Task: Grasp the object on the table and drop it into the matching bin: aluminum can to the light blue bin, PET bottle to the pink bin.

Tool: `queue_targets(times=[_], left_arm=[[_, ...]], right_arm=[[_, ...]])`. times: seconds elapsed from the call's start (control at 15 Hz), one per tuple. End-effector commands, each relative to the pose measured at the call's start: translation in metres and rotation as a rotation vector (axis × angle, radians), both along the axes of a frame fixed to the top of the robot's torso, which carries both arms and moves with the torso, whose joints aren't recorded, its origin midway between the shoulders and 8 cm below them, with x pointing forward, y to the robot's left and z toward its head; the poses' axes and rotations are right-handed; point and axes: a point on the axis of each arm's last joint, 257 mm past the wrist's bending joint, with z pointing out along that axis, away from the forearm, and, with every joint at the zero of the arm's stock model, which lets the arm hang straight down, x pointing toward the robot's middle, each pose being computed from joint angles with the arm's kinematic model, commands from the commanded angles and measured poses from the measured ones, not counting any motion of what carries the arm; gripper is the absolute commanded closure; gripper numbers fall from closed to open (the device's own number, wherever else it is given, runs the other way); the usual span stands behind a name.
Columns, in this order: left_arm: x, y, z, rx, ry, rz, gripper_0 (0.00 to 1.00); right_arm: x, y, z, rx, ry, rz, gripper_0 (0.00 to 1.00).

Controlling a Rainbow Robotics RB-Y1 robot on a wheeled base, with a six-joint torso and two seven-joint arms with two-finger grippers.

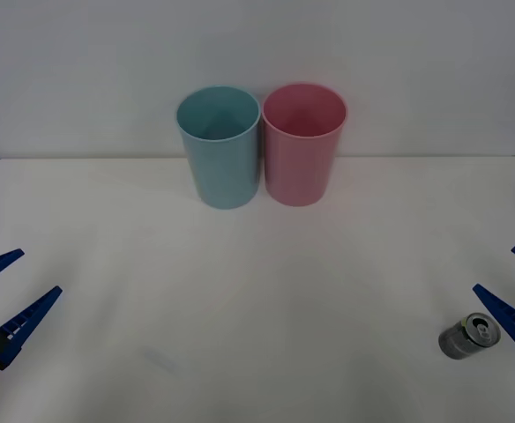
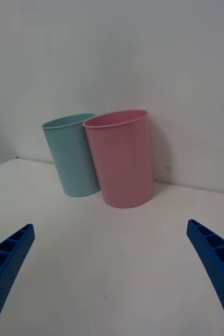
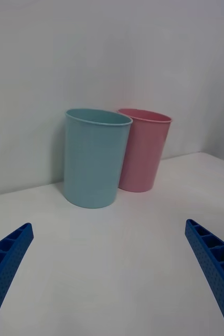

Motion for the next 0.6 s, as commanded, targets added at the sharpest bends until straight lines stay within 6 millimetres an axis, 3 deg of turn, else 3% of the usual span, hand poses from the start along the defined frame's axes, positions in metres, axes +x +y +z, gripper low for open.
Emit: queue_targets(times=[0.07,0.6], left_arm=[[0.000,0.000,0.000,0.000,0.000,0.000,0.00],[0.000,0.000,0.000,0.000,0.000,0.000,0.00]], right_arm=[[0.000,0.000,0.000,0.000,0.000,0.000,0.00],[-0.025,-0.019,-0.003,-0.018,0.045,-0.018,0.00]])
